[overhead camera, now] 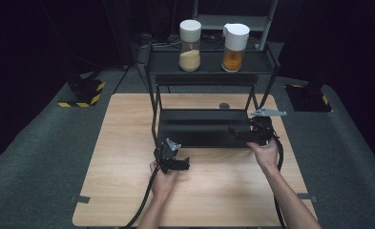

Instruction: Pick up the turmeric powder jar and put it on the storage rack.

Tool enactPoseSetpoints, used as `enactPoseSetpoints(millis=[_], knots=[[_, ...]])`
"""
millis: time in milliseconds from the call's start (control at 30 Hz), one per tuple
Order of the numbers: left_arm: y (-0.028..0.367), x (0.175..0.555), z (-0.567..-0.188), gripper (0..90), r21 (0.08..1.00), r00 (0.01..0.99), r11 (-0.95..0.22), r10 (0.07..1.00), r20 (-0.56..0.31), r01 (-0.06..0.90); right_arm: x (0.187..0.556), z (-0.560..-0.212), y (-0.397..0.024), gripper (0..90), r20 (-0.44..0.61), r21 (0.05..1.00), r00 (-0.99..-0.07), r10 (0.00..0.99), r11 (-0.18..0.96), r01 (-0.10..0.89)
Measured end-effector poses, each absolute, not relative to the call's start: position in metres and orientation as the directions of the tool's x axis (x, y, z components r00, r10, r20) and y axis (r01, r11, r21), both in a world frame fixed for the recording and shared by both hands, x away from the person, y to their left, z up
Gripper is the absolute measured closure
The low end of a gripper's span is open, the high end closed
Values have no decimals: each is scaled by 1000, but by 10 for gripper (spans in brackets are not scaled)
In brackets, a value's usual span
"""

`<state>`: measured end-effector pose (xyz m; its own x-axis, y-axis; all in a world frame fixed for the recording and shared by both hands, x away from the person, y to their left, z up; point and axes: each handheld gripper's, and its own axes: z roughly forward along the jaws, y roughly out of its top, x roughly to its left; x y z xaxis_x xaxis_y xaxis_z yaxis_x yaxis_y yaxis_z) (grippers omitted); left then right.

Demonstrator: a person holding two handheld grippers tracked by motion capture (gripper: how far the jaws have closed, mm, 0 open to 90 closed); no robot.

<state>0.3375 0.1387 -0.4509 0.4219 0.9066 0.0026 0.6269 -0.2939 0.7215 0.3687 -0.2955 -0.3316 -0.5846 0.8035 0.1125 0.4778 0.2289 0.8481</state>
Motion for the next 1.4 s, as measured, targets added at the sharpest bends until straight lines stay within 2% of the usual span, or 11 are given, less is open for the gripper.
enactPoseSetpoints(millis=[1400], knots=[[139, 337, -451, 47, 723, 421, -291, 907, 1, 626, 367, -365, -289, 132, 121, 821, -572, 811, 243, 517]])
